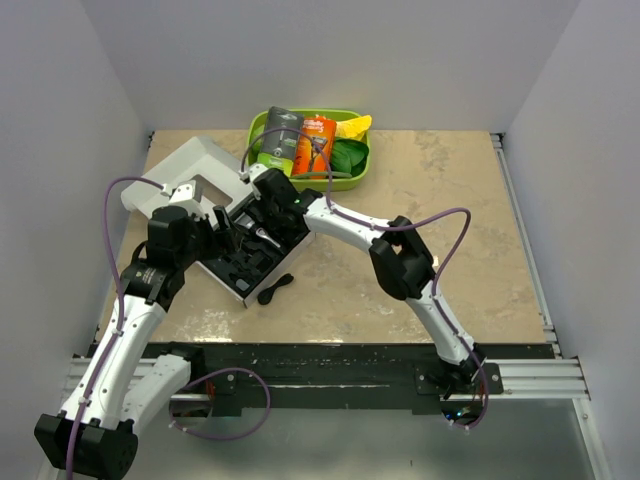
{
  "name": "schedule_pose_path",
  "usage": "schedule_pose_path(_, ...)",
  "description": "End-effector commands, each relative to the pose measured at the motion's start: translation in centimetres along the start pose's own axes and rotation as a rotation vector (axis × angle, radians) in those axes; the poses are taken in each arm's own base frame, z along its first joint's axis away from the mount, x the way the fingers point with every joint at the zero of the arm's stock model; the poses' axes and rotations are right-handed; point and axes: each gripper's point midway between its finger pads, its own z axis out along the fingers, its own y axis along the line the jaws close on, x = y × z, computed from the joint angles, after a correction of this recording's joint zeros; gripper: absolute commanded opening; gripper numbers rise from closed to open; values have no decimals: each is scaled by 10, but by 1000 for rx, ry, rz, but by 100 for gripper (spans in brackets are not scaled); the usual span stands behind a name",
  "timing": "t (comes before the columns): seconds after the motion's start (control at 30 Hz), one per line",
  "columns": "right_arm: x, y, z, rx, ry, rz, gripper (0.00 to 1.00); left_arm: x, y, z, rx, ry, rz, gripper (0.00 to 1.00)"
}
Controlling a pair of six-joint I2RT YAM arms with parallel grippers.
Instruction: Sort the hair-cutting tools
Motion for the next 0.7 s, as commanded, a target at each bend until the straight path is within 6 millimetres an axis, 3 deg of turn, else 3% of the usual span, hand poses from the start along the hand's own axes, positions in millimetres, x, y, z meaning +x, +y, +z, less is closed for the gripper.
schedule_pose_path(0.0, -45, -11, -42, 13, -108, 39, 0, -13, -4, -4, 14, -52, 21, 85)
schedule_pose_path(0.07, -43, -8, -47, -5, -110, 40, 0, -13, -4, -6, 12, -53, 22, 85)
schedule_pose_path(0.23, -56, 0, -81, -61, -156, 38, 2, -15, -2, -8, -2, -59, 25, 85)
schedule_pose_path(0.33, -49, 13, -101, -128, -142, 12, 13, -13, 0, -9, -8, -53, 28, 85)
schedule_pose_path(0.37, -35, 19, -102, -148, -115, -6, 16, -12, 1, -10, -12, -46, 31, 85)
schedule_pose_path(0.43, -33, 22, -120, -158, -123, -22, 24, -10, 0, -10, -6, -39, 37, 85)
schedule_pose_path(0.5, -13, 27, -127, -178, -84, -37, 32, -6, -2, -9, 9, -23, 46, 85)
schedule_pose_path(0.57, 2, 32, -138, -197, -55, -42, 35, -2, -1, -8, 10, -3, 50, 85)
schedule_pose_path(0.67, 27, 59, -154, -266, -12, -77, 36, 0, -1, -10, 10, 2, 54, 85)
